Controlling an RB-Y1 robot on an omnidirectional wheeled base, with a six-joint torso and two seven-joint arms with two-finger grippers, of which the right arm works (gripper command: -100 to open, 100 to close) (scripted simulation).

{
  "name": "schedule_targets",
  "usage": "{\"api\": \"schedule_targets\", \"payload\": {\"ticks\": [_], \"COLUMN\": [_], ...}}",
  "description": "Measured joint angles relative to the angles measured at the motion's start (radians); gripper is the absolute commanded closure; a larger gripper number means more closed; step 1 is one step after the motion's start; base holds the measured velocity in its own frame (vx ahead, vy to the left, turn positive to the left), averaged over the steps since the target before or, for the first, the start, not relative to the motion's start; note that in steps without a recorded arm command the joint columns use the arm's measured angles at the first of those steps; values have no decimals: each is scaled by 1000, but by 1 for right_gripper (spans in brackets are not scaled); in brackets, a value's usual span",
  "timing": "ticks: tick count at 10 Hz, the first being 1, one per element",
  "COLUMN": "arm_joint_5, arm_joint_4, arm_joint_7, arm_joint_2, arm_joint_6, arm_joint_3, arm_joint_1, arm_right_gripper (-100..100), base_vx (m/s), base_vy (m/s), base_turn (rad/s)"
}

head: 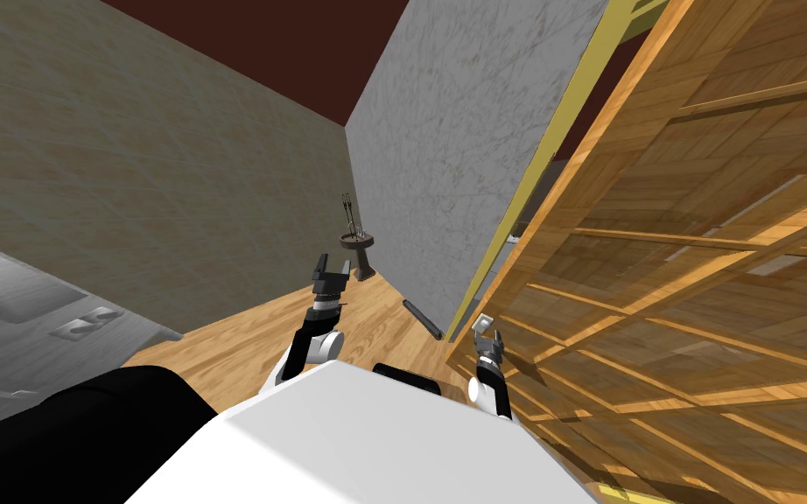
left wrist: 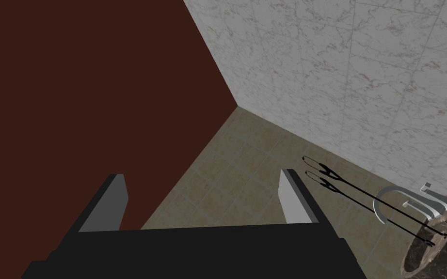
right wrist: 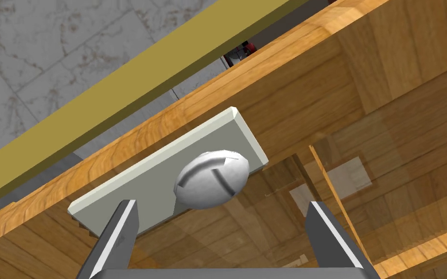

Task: Pull the door open

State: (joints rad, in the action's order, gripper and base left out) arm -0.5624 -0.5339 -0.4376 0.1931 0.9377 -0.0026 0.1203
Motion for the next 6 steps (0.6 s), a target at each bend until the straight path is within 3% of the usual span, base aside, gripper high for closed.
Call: {"api": "schedule_targets", "payload": {"ticks": [6], "arm_joint_5": [-50], "arm_joint_4": [-24], "arm_joint_7": [-146], "arm_joint_2": [-8], "arm_joint_6": [-4], "arm_joint_3": [18], "arm_joint_1": [-7], "arm_right_gripper": [-100], "base_vx": [-56], "base_vy": [-12], "base_turn": [56]}}
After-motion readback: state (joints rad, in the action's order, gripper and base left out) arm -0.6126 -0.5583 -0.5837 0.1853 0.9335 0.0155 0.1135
